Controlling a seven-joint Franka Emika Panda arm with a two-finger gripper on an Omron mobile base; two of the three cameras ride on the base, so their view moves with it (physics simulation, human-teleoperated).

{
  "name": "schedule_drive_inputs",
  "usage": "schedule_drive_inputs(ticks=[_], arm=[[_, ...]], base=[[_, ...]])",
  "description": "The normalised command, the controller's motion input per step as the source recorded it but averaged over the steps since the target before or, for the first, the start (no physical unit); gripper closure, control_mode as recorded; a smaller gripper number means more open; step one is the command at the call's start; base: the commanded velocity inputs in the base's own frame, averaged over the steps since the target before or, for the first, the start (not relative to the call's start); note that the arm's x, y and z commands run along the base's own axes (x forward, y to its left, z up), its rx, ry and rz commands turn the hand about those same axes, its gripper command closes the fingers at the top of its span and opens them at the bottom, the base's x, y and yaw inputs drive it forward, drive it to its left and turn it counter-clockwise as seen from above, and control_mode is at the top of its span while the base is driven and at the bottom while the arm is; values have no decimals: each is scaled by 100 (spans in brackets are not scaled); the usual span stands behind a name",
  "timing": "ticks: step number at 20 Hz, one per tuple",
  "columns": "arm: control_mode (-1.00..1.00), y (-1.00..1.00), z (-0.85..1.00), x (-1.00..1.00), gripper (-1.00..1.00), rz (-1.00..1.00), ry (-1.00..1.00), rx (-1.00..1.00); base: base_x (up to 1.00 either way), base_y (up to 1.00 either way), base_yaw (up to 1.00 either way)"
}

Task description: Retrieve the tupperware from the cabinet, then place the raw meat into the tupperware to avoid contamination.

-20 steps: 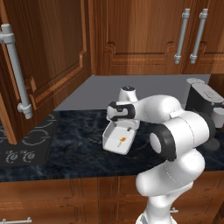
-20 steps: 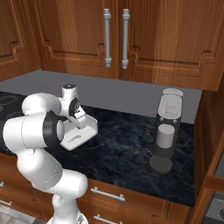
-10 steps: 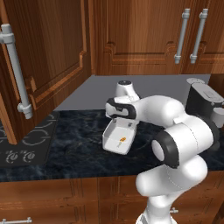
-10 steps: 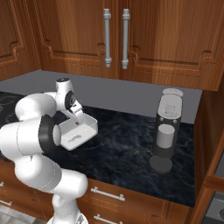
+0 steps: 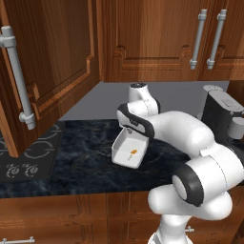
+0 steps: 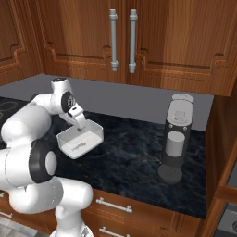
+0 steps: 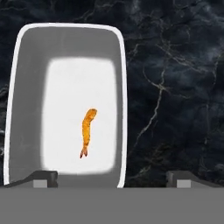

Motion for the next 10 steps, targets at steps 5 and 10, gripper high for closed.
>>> schedule_drive_inputs(ticks=[5,10], arm=[[-100,-44,6,-70,-100,0,4,0],[-100,-45,21,-83,-100,0,4,0]], base=[[0,0,0],[0,0,0]])
